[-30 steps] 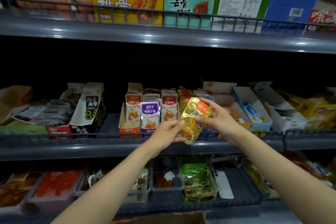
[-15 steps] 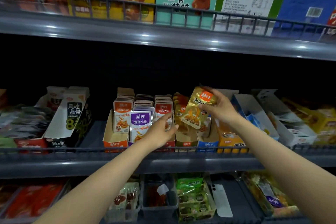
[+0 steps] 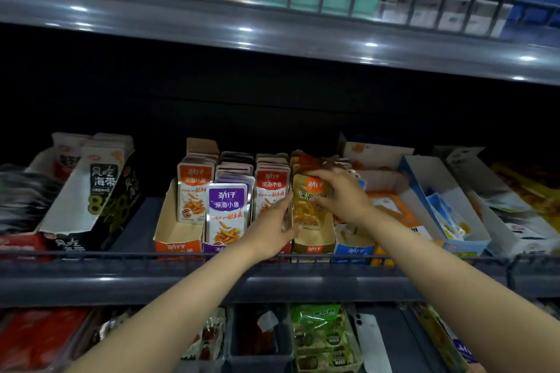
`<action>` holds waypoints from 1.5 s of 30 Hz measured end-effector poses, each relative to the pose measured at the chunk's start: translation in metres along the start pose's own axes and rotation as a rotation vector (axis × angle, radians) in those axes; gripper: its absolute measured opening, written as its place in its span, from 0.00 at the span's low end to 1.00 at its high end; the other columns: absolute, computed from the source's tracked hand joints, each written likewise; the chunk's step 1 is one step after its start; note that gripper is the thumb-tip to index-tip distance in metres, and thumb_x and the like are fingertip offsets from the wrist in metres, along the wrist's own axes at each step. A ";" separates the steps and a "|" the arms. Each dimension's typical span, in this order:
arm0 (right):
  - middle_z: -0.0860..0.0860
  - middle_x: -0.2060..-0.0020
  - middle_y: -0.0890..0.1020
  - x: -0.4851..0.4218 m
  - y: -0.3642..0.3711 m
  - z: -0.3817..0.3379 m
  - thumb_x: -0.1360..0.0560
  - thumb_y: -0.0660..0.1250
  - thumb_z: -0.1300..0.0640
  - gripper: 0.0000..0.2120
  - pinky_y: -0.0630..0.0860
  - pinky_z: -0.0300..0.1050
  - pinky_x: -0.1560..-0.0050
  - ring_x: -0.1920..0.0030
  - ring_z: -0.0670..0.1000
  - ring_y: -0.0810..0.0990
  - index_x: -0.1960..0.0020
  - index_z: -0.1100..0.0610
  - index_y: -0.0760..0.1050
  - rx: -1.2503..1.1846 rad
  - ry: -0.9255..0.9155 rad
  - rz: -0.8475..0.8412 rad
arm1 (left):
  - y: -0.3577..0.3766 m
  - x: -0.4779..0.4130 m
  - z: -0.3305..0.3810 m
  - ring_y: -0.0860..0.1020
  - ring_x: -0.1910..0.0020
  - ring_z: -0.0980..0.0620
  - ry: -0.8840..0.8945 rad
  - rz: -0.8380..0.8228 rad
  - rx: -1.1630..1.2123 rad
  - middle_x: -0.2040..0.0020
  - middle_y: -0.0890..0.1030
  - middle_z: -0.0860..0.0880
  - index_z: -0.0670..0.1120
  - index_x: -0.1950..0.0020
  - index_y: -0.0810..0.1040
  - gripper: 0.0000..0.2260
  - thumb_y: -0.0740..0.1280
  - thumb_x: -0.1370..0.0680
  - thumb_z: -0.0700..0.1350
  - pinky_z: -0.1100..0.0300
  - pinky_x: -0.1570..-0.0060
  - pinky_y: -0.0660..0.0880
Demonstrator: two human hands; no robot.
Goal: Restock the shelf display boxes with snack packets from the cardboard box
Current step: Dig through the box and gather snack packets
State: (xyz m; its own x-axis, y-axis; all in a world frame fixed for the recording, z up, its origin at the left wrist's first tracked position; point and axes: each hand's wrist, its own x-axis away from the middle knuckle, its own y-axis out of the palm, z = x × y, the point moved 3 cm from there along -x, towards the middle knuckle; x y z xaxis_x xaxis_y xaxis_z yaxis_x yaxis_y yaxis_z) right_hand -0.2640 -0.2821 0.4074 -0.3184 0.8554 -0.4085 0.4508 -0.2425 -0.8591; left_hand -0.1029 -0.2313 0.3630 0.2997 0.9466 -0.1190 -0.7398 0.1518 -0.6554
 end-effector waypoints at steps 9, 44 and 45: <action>0.49 0.31 0.70 -0.006 0.001 0.007 0.22 0.63 0.46 0.27 0.59 0.52 0.30 0.29 0.53 0.64 0.26 0.44 0.59 0.182 -0.049 -0.166 | 0.001 0.000 0.000 0.62 0.27 0.53 0.009 0.010 -0.037 0.24 0.61 0.51 0.52 0.22 0.48 0.33 0.64 0.21 0.48 0.61 0.32 0.62; 0.44 0.24 0.55 0.184 0.030 -0.047 0.22 0.59 0.41 0.31 0.53 0.45 0.26 0.25 0.46 0.53 0.23 0.45 0.52 0.031 -0.110 -0.275 | 0.004 0.154 -0.038 0.59 0.26 0.52 0.156 0.080 -0.525 0.25 0.62 0.51 0.50 0.23 0.57 0.31 0.57 0.22 0.63 0.55 0.28 0.58; 0.44 0.24 0.55 0.196 0.042 -0.049 0.22 0.59 0.42 0.31 0.52 0.45 0.26 0.24 0.46 0.53 0.23 0.45 0.52 0.022 -0.090 -0.302 | 0.012 0.166 -0.051 0.59 0.26 0.52 0.134 0.046 -0.537 0.25 0.61 0.51 0.50 0.23 0.57 0.31 0.57 0.22 0.63 0.55 0.27 0.58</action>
State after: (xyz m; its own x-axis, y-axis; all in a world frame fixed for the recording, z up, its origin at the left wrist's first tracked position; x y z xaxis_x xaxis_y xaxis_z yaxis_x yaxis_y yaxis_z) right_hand -0.2668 -0.1021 0.3060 -0.5082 0.8464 -0.1589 0.3068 0.0055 -0.9518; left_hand -0.0313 -0.0870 0.2973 0.3746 0.8988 -0.2276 -0.3532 -0.0887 -0.9313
